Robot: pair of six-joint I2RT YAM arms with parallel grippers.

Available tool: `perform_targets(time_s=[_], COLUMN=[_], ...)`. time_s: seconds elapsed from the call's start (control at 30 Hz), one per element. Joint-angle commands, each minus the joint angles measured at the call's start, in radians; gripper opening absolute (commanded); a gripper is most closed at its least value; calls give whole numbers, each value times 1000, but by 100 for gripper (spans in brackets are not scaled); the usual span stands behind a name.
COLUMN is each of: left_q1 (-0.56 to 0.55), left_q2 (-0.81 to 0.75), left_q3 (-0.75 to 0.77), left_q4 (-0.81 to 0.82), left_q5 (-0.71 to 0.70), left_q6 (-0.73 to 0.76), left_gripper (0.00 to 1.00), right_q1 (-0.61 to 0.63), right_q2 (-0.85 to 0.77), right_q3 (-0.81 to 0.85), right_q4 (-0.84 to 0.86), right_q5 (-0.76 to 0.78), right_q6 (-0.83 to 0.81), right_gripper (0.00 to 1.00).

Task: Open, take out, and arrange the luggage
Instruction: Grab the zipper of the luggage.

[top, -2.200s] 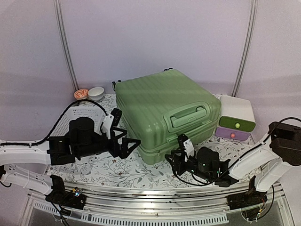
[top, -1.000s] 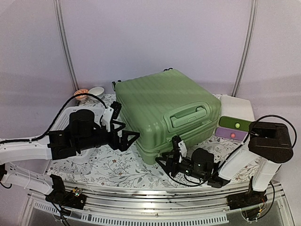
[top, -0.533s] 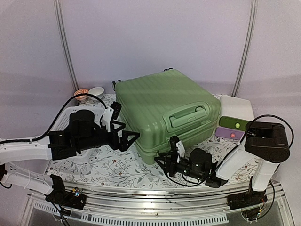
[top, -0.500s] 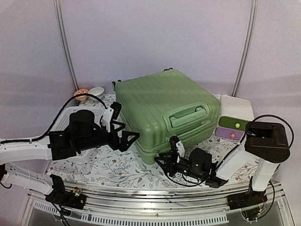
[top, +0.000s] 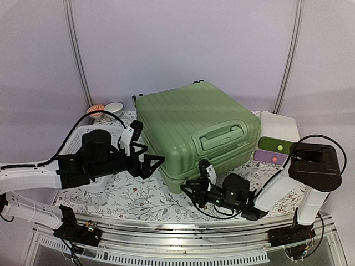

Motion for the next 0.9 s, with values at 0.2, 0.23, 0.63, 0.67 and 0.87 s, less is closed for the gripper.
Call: perform_targets(time_s=[0.2,0.23,0.63,0.67,0.87], left_q1=[15,15,15,15,14], left_q2=[-11,-11,6,5,2], left_q3=[-10,-10,-4,-4,-2], left_q4=[12,11,11,10,5], left_q5=[2,2,18,18,19], left_q6=[13,13,14,15,14], left_gripper=[96,96,96,96,96], right_q1=[-29,-31,-41,-41,-41], right_q2=[28,29,18,16,11], right_q3=[9,9,3,2,-1], right_q4=[62,62,67,67,67], right_q5=[7,8,7,5,-9], right_q6=[11,13,31,30,30], right_gripper=[28,27,8,5,2])
